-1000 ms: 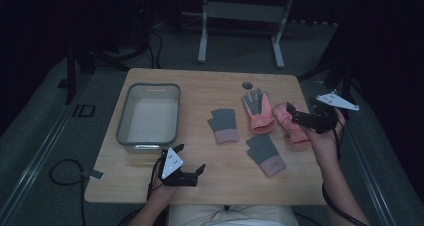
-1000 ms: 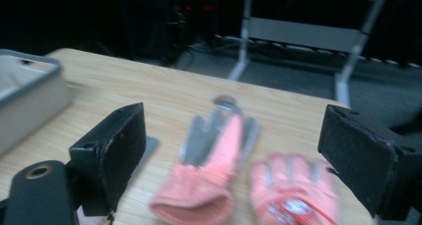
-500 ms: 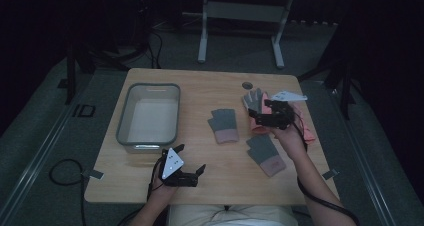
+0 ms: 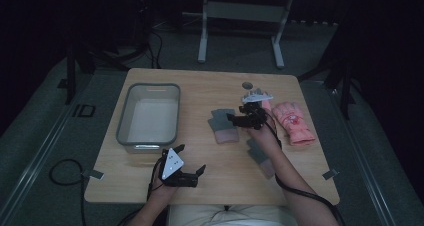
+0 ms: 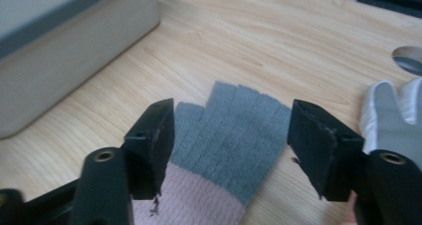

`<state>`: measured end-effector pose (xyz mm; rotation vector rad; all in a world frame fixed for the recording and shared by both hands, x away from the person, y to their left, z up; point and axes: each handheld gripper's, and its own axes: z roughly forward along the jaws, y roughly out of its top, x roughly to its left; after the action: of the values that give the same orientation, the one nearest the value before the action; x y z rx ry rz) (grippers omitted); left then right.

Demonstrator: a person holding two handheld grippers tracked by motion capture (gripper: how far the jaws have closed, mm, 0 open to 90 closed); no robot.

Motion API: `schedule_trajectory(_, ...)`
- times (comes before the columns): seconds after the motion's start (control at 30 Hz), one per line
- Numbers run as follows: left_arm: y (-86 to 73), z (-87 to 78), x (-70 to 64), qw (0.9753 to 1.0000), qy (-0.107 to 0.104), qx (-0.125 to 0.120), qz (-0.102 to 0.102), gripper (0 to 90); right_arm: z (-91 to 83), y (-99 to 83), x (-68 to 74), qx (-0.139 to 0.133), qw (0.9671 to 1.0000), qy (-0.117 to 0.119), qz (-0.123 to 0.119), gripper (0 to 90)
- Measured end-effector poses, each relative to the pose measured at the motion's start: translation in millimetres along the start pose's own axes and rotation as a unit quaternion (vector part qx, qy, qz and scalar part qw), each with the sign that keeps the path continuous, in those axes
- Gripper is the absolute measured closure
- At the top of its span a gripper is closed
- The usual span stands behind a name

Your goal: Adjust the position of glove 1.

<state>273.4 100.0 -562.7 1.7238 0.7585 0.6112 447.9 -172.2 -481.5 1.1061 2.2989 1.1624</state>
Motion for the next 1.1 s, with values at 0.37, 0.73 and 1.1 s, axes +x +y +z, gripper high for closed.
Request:
schedule_trajectory(0.37, 0.0, -0.1, 0.1, 1.0, 0.0, 0.0, 0.0, 0.0, 43.8, -9.7, -0.4, 0.048, 0.9982, -0.007, -0.034, 47.4)
schedule_trajectory(0.73, -0.2, -0.6, 0.6, 1.0, -0.002, -0.002, -0.002, 0.0, 72.0, -18.1, -4.9, 0.086, 0.996, -0.004, -0.022, 52.2)
schedule_trajectory(1.1, -0.2, -0.5, 0.0, 1.0, -0.002, -0.001, -0.001, 0.0, 77.7, -23.9, -3.7, 0.084, 0.9959, -0.015, -0.028, 61.6)
